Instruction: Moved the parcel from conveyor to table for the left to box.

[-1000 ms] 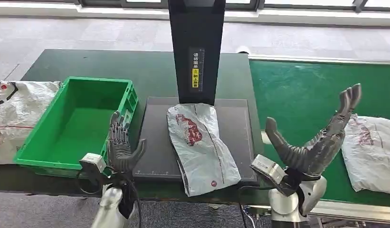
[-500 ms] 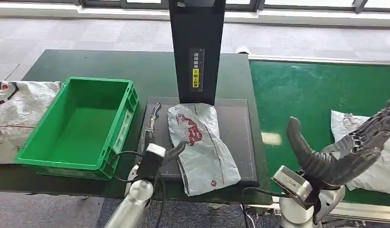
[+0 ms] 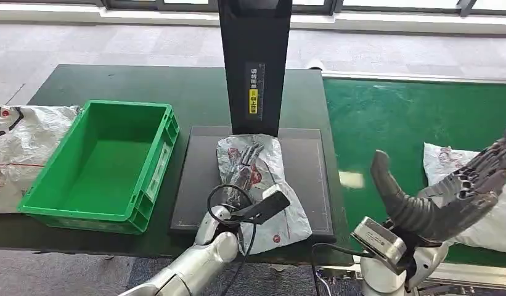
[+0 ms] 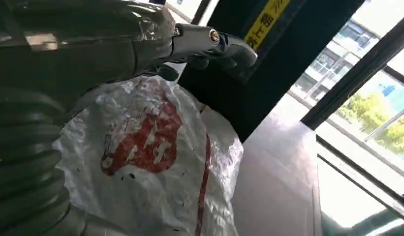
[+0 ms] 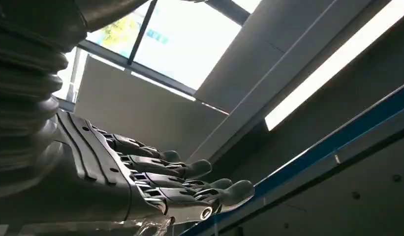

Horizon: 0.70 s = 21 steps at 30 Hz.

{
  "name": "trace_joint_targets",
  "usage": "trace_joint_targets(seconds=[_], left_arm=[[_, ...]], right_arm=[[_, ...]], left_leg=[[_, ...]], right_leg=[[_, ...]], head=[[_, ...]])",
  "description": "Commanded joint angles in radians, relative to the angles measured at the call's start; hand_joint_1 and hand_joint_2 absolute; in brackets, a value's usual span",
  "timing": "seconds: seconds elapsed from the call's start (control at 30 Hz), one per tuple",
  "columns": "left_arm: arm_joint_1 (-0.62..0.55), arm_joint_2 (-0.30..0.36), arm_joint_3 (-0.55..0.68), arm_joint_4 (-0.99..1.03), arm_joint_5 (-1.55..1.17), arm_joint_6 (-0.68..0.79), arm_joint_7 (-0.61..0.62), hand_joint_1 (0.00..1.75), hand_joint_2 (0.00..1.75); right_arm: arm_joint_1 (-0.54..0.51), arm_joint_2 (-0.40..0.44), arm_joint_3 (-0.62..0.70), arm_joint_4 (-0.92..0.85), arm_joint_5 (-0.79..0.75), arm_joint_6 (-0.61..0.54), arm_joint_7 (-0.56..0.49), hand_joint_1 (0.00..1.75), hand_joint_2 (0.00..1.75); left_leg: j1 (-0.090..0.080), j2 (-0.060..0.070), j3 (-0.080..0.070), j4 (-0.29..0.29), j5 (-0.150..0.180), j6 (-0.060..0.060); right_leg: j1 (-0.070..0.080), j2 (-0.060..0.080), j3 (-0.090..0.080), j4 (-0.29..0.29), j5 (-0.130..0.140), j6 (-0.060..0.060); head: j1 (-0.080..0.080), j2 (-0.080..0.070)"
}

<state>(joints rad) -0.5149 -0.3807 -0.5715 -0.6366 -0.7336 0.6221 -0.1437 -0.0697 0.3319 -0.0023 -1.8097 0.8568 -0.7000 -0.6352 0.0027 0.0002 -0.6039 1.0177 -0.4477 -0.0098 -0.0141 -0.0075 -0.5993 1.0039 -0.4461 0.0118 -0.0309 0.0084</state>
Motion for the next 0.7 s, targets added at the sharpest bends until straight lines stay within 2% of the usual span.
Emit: trace_joint_targets(seconds=[0.03, 0.23, 0.27, 0.33, 0.47, 0.5, 0.53, 0.57, 0.7], left_arm=[[-0.09, 0.032, -0.19, 0.211, -0.014, -0.028, 0.048, 0.0, 1.75], [-0.09, 0.032, -0.19, 0.211, -0.014, -0.028, 0.048, 0.0, 1.75], [-0.099, 0.032, -0.226, 0.23, -0.043, -0.03, 0.092, 0.0, 1.75], [-0.099, 0.032, -0.226, 0.23, -0.043, -0.03, 0.092, 0.0, 1.75], [-0.115, 0.032, -0.314, 0.269, -0.061, -0.131, 0.172, 0.0, 1.75], [-0.115, 0.032, -0.328, 0.271, -0.064, -0.145, 0.178, 0.1, 1.75], [-0.114, 0.032, -0.335, 0.27, -0.058, -0.158, 0.177, 1.43, 1.75], [-0.117, 0.032, -0.348, 0.278, -0.064, -0.165, 0.183, 1.75, 1.75], [-0.121, 0.032, -0.378, 0.285, -0.061, -0.172, 0.204, 1.75, 1.75]], right_arm=[[0.025, 0.017, 0.009, 0.015, -0.011, 0.002, -0.005, 0.0, 1.75], [0.025, 0.017, 0.009, 0.015, -0.011, 0.002, -0.005, 0.0, 1.75], [0.025, 0.017, 0.007, 0.013, -0.011, 0.002, -0.006, 0.0, 1.75], [0.025, 0.017, 0.007, 0.013, -0.011, 0.002, -0.006, 0.0, 1.75], [0.024, 0.017, 0.009, 0.011, 0.003, 0.002, 0.005, 0.0, 1.75], [0.025, 0.017, 0.009, 0.01, 0.005, 0.002, 0.005, 0.0, 1.75], [0.026, 0.017, 0.008, 0.009, 0.007, 0.002, 0.005, 0.0, 1.75], [0.027, 0.017, 0.007, 0.008, 0.007, 0.002, 0.005, 0.0, 1.75], [0.031, 0.017, 0.003, 0.008, 0.012, 0.002, 0.007, 0.0, 1.75]], left_leg=[[0.001, 0.0, 0.006, -0.004, 0.0, -0.001], [0.001, 0.001, 0.005, -0.003, 0.0, -0.001], [0.001, 0.001, 0.003, -0.002, 0.0, -0.001], [0.001, 0.0, 0.003, -0.002, 0.0, -0.001], [0.001, 0.0, 0.002, -0.001, 0.0, 0.0], [0.001, 0.0, 0.004, -0.003, 0.0, -0.001], [0.001, 0.001, 0.004, -0.003, 0.0, -0.001], [0.0, 0.001, 0.004, -0.003, 0.0, 0.0], [0.001, 0.001, 0.004, -0.003, 0.0, -0.001]], right_leg=[[0.001, 0.001, 0.006, -0.005, 0.001, -0.001], [0.001, 0.002, 0.004, -0.003, 0.001, -0.001], [0.001, 0.001, 0.003, -0.002, 0.0, -0.001], [0.001, 0.001, 0.003, -0.002, 0.0, -0.001], [0.001, 0.001, 0.002, -0.001, 0.0, -0.001], [0.001, 0.001, 0.004, -0.003, 0.0, -0.001], [0.001, 0.001, 0.005, -0.004, 0.0, -0.001], [0.0, 0.001, 0.004, -0.003, 0.0, -0.001], [0.001, 0.001, 0.005, -0.003, 0.0, -0.001]], head=[[0.0, 0.0], [0.0, 0.0], [0.0, 0.0], [0.0, 0.0], [0.0, 0.0], [0.0, 0.0], [0.0, 0.0], [0.0, 0.0], [0.0, 0.0]])
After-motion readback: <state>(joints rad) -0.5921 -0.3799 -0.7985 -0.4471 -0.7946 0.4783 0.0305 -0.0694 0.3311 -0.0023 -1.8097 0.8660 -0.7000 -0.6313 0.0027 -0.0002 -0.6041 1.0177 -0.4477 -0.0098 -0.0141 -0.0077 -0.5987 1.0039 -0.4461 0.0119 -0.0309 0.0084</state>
